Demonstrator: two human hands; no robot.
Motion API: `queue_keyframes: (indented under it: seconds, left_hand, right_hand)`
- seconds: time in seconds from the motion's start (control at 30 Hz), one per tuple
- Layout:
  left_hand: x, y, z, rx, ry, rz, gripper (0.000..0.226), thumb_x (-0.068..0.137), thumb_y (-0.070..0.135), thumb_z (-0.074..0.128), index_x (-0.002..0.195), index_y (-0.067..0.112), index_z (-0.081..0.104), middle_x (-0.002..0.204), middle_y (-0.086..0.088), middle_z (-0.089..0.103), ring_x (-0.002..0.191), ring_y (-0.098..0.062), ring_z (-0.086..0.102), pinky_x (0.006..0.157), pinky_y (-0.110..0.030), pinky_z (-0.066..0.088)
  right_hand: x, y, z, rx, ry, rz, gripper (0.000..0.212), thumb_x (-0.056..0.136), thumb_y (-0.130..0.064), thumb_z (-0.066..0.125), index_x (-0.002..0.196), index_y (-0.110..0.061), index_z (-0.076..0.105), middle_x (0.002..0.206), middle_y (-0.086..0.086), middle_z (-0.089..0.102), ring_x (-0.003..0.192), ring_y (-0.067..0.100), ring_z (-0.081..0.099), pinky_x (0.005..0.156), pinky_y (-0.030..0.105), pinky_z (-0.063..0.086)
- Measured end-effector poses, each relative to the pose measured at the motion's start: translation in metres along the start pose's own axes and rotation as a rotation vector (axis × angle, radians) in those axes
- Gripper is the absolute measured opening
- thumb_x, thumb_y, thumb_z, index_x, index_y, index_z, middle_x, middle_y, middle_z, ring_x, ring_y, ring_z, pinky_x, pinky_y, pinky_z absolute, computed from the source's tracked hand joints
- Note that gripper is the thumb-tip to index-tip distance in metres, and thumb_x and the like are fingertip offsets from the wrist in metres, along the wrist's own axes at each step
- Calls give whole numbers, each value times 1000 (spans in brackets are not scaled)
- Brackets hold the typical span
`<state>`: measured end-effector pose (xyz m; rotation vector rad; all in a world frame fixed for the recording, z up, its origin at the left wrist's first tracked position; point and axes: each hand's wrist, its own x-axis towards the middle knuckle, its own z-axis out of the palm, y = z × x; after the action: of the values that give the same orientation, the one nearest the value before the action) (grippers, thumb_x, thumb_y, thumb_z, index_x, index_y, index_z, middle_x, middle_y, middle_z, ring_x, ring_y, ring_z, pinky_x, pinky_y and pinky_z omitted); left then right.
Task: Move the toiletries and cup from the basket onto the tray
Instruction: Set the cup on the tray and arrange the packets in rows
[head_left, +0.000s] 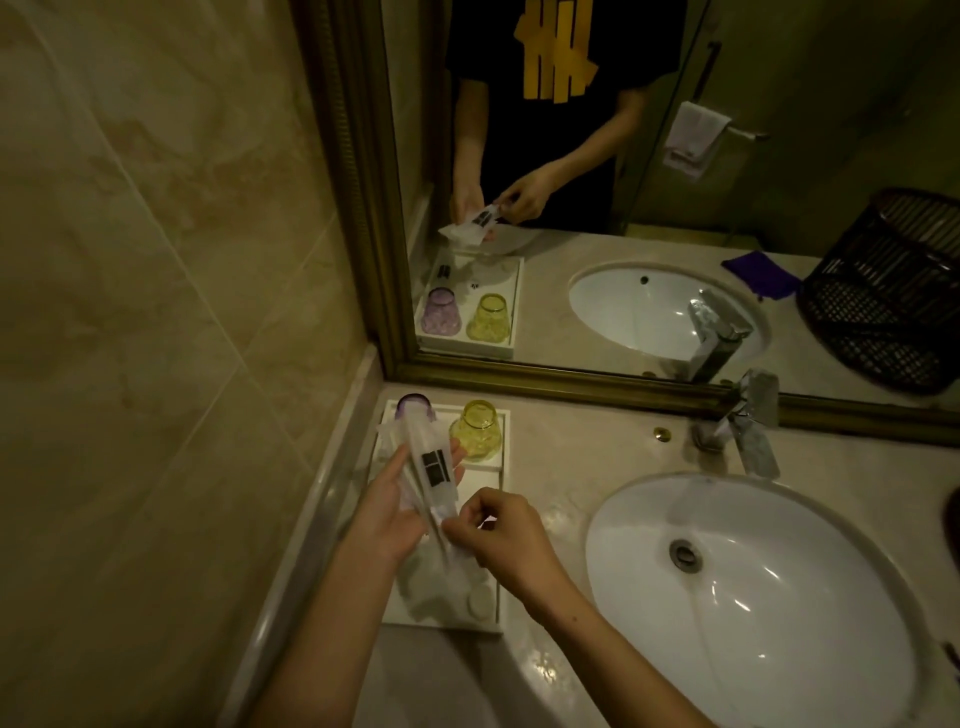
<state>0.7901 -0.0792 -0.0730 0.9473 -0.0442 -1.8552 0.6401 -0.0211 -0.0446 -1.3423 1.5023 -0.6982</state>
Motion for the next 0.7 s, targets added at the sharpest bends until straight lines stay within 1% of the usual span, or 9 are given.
queue_keyframes:
  seconds: [0.1,0.17,0.3,0.4,0.47,0.57,0.6,0.67,0.7]
  left_hand:
    - [-2,5,-5,-18,11,4,48,101,29,47,141,3,49,132,-24,61,122,-32,59,108,-43,40]
    - [-4,5,-8,-22,19,-3,46,101,29,48,140,4,50,131,-24,62,120,-32,60,108,-45,40]
    - [-6,10,-22,-54,80,13,45,99,29,51,138,6,53,114,-23,70,97,-34,70,87,-50,54]
    - [-7,18,-34,-96,100,26,49,101,30,48,141,2,48,104,-26,73,85,-34,74,76,-50,56]
    - [-9,21,-38,-98,93,39,53,99,28,49,143,1,45,108,-26,71,87,-34,74,75,-48,57]
    - [-14,24,-42,-99,76,53,64,86,25,55,143,-2,44,122,-28,63,96,-35,72,81,-48,56]
    - [-15,24,-44,-109,72,54,65,85,25,57,143,-2,44,126,-29,61,101,-36,69,83,-50,55]
    - [-19,26,-47,-132,62,54,68,79,22,67,140,-3,47,128,-30,60,107,-37,66,86,-51,54]
    - [-20,26,-49,-136,45,67,75,70,19,80,135,-5,51,127,-30,60,107,-37,66,87,-51,54]
  right_hand:
    - [-7,2,-2,68,-65,39,17,85,-28,76,75,-17,67,69,-3,68,50,2,56,50,18,43]
    - [-12,5,-2,79,-65,27,17,85,-25,77,74,-16,68,68,-4,68,50,1,57,49,15,42]
    - [-13,23,-3,109,88,42,20,85,-22,76,72,-9,67,69,1,71,56,4,63,55,19,46]
    - [-10,39,0,-11,132,97,21,86,-24,77,72,-10,68,70,-3,69,61,6,64,57,14,47]
    - [-6,53,8,-139,63,154,19,88,-21,75,73,-13,67,73,-5,68,65,7,64,57,12,49]
    - [6,69,28,-312,-2,136,18,90,-20,69,74,-17,62,78,-1,69,71,11,67,67,24,59]
    - [10,71,33,-374,-5,116,19,90,-19,67,72,-19,61,76,-2,67,71,11,65,68,26,59]
    - [17,75,44,-448,-25,75,30,91,-14,63,65,-24,53,69,-10,58,63,4,57,59,15,49]
    - [21,78,48,-464,-40,53,34,91,-12,62,62,-26,50,68,-12,56,62,4,55,58,12,47]
